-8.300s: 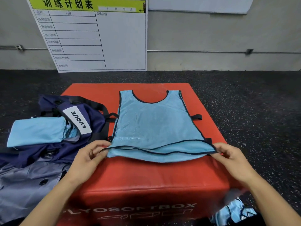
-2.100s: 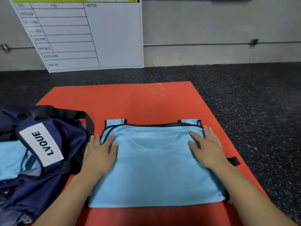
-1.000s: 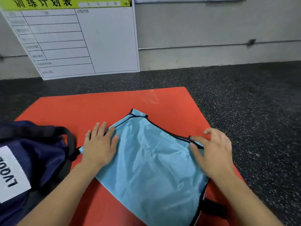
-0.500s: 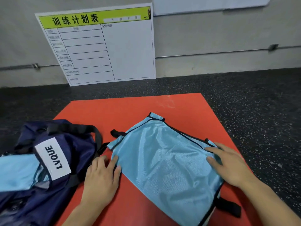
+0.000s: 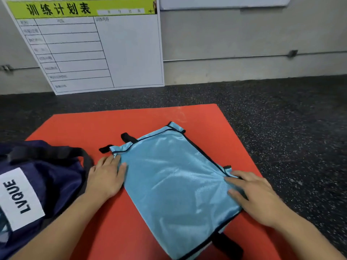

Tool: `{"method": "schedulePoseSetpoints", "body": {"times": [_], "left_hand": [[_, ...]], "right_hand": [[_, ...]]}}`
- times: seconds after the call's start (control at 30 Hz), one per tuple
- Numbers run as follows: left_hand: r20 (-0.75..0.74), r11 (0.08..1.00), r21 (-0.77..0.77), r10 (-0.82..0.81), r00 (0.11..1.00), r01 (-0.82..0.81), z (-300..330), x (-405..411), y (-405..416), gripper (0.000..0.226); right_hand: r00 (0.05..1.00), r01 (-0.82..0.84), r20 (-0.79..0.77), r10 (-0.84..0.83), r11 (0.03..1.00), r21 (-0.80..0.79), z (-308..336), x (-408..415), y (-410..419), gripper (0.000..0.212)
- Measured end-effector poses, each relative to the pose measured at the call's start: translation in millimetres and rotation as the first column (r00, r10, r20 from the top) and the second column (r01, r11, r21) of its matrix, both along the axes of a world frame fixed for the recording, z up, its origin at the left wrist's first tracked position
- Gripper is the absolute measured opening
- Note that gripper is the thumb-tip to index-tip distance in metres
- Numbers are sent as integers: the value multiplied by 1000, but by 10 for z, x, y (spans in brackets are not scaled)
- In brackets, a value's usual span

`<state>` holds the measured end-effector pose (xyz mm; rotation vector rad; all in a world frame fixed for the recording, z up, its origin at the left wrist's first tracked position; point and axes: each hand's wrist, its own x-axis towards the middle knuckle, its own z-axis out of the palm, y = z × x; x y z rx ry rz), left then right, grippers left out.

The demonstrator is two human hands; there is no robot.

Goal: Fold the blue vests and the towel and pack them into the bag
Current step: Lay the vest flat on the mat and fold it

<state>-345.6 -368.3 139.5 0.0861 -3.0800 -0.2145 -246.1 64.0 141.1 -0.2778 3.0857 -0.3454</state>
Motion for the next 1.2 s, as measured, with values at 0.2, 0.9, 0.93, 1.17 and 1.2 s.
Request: {"method": "schedulePoseSetpoints", "body": {"times": [0.2,0.9,0.93,1.17,1.2], "left_hand": [[51,998,28,-51,997,49,27,-832,206,56],[-2,905,31,-424,905,424,-427,727,251,92],[21,901,22,-433,901,433,-396,795,180,96],[107,844,84,-537,837,530,-257,1321,-188,93],[113,825,99,-564,818,556,-228,1396,-213,91]], "right_hand": [[940,-196,236,246,956,-218,386,206,-200,36],[986,-124,-115,119,992,-31,-419,-12,-1510,69],[992,-75,-98,73,997,-19,-399,1,-1398,74],[969,-246,37,245,969,13,-193,503,-936,73],[962,-270,37,269,963,18,-171,592,-891,71]]}}
